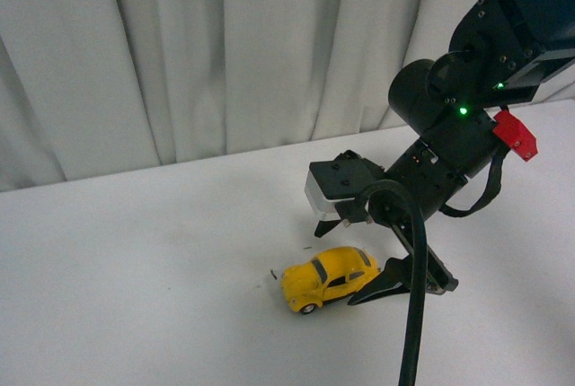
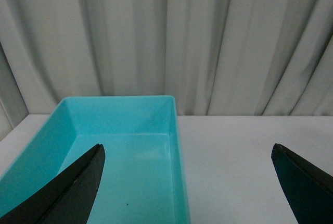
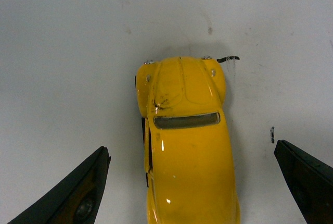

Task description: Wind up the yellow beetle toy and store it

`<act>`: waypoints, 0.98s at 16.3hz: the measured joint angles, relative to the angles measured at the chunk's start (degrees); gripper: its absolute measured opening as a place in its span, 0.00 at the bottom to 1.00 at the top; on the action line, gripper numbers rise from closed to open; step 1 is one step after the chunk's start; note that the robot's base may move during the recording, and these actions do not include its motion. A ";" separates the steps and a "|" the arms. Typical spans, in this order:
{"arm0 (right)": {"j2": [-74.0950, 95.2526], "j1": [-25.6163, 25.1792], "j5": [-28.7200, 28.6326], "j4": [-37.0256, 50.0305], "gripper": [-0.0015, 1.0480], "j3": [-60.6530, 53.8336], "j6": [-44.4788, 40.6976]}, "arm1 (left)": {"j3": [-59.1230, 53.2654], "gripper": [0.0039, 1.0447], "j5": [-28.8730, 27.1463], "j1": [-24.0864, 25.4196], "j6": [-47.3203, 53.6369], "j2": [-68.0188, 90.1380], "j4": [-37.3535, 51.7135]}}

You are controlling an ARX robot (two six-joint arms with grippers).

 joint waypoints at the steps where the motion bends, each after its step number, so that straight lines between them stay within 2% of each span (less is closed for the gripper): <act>1: 0.48 0.20 0.00 0.39 0.94 -0.02 0.44 | 0.00 0.94 0.00 0.00 0.00 0.00 -0.02; 3: 0.94 0.72 0.74 1.27 0.94 -0.42 1.14 | 0.00 0.94 0.00 0.00 0.00 -0.02 -0.02; 4: 1.05 0.72 1.60 1.31 0.83 -0.57 1.44 | 0.00 0.94 0.00 0.00 0.00 -0.02 0.00; 5: 1.36 0.79 1.44 1.77 0.54 -0.57 2.38 | 0.00 0.94 0.00 0.00 0.00 -0.02 -0.02; 6: 1.40 0.79 1.05 1.55 0.44 -0.39 3.48 | 0.00 0.94 0.00 0.00 0.00 0.00 -0.02; 7: 1.92 0.76 0.87 0.87 0.41 0.46 5.03 | 0.00 0.94 0.00 0.00 0.00 0.00 0.00; 11: 3.52 0.59 0.55 -0.46 0.40 3.39 7.91 | 0.00 0.94 0.00 0.00 0.00 0.00 0.00; 16: 2.86 -0.09 0.90 2.40 0.40 1.05 2.10 | 0.00 0.94 0.00 0.00 0.00 0.00 0.00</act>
